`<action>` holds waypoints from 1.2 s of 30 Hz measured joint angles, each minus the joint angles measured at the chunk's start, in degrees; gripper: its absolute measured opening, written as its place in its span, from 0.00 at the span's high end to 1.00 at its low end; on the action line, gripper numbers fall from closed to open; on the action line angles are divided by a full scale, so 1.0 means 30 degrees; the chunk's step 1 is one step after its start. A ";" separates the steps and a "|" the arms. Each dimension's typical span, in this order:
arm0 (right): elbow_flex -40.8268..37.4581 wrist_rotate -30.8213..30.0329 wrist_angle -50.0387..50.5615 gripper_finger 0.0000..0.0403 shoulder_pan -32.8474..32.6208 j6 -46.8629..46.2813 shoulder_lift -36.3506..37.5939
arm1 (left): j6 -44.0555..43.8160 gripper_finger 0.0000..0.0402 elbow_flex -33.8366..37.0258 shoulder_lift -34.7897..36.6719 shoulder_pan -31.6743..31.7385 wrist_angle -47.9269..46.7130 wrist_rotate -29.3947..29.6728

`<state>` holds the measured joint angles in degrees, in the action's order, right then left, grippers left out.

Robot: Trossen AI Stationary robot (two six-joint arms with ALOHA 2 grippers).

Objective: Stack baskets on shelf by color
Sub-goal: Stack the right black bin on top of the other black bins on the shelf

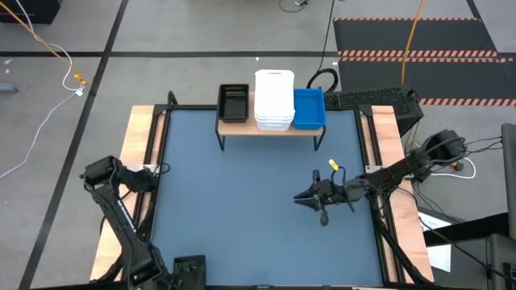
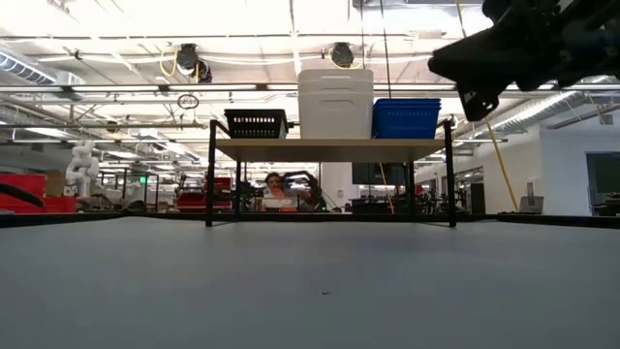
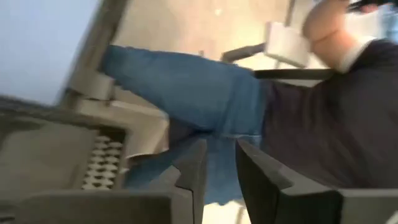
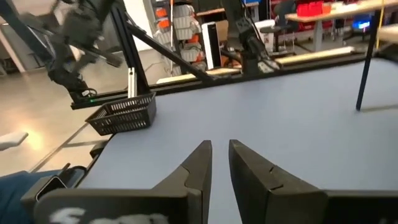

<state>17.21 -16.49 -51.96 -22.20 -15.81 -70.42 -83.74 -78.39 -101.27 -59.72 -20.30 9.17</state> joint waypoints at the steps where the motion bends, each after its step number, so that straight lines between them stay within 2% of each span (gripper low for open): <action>1: -0.0002 0.0000 0.0007 0.88 -0.0001 -0.0275 -0.0127 | 0.0007 0.79 -0.0064 0.0007 0.0029 0.0404 -0.0036; 4: -0.0007 0.0000 -0.0037 0.88 -0.0011 -0.1146 -0.0532 | -0.0062 0.80 -0.0748 -0.0481 0.0086 0.1404 -0.0030; 8: -0.0007 0.0000 -0.0053 0.88 -0.0139 -0.1966 -0.1142 | 0.0056 0.80 -0.3742 -0.2934 -0.0005 0.0809 -0.0830; 10: -0.0007 0.0000 -0.0379 0.88 -0.0296 -0.1959 -0.1479 | 0.0206 0.80 -0.5616 -0.4226 -0.0073 -0.0896 -0.1464; 14: -0.0007 0.0042 -0.1705 0.88 -0.0654 -0.1306 -0.1926 | -0.0679 0.80 -0.8410 -0.5892 -0.0299 -0.6319 -0.1896; 16: -0.0007 0.0076 -0.2030 0.88 -0.0663 -0.1017 -0.2009 | -0.1350 0.80 -0.8980 -0.6169 -0.0406 -0.8532 -0.1923; 19: -0.0007 0.0073 -0.2195 0.88 -0.0641 -0.0791 -0.2009 | -0.1885 0.78 -0.9027 -0.6149 -0.0560 -0.9242 -0.1855; 23: -0.0007 0.0080 -0.2039 0.88 -0.0641 -0.0554 -0.2009 | -0.2155 0.70 -0.9029 -0.6167 -0.0903 -0.9039 -0.1203; 26: -0.0007 0.0080 -0.1953 0.88 -0.0641 -0.0424 -0.2009 | -0.1761 0.59 -0.9064 -0.6488 -0.1112 -0.8783 -0.1073; 31: -0.0017 0.0083 -0.1574 0.88 -0.0641 -0.0455 -0.2009 | -0.1210 0.41 -0.9064 -0.6993 -0.1366 -1.0429 -0.1260; 36: -0.0021 0.0087 -0.1588 0.88 -0.0641 -0.0581 -0.2009 | -0.0764 0.34 -0.9056 -0.7255 -0.1267 -1.1795 -0.1229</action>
<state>17.15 -16.23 -56.73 -24.12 -17.55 -76.44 -86.04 -105.56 -123.04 -63.53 -55.69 5.48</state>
